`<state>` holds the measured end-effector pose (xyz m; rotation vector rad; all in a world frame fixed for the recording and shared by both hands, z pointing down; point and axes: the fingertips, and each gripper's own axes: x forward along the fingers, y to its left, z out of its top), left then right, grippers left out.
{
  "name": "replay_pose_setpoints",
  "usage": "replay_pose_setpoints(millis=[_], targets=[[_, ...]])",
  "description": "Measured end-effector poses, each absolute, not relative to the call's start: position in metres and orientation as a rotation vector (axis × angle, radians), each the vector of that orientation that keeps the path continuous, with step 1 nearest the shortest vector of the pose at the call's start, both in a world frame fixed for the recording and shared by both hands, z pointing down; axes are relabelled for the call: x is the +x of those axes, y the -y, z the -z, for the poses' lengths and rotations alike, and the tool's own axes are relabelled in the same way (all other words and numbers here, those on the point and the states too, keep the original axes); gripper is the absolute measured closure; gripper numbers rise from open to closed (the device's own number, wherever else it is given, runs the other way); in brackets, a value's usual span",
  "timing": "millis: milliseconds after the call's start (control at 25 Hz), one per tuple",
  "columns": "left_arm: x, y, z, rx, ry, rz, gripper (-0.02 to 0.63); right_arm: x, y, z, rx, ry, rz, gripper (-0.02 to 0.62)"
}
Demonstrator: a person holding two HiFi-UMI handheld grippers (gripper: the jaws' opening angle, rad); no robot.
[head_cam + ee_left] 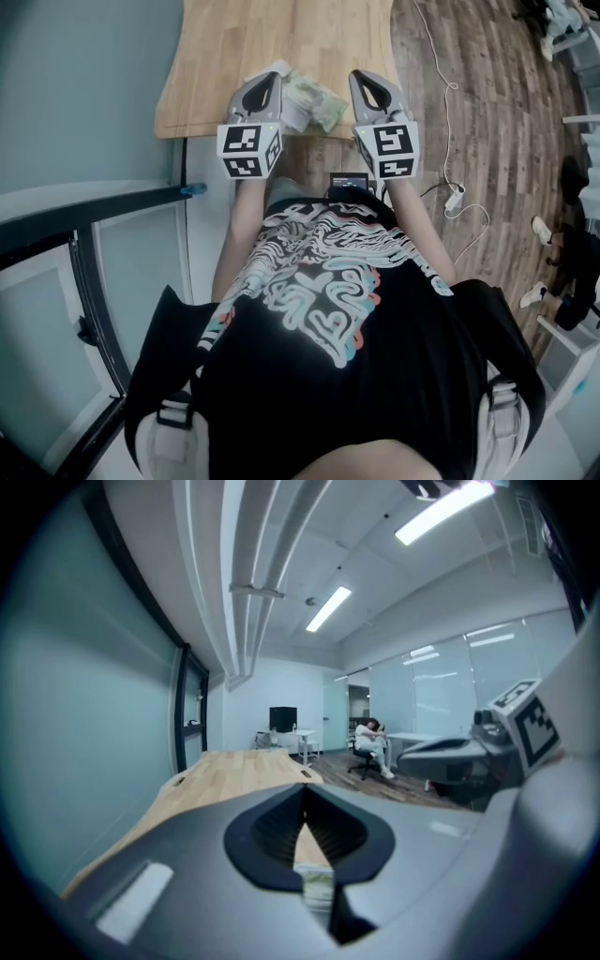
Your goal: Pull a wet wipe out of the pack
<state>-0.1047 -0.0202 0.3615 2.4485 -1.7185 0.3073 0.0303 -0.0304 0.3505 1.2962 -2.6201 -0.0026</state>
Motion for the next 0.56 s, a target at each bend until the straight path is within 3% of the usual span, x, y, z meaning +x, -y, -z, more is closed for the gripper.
replay_pose_setpoints(millis=[560], targets=[[-0.1053,0.0209,-0.3637,2.46,1.699,-0.303,0.617,0.0339,0.0308,-0.3529,1.328,2.596,-0.001,0.597]])
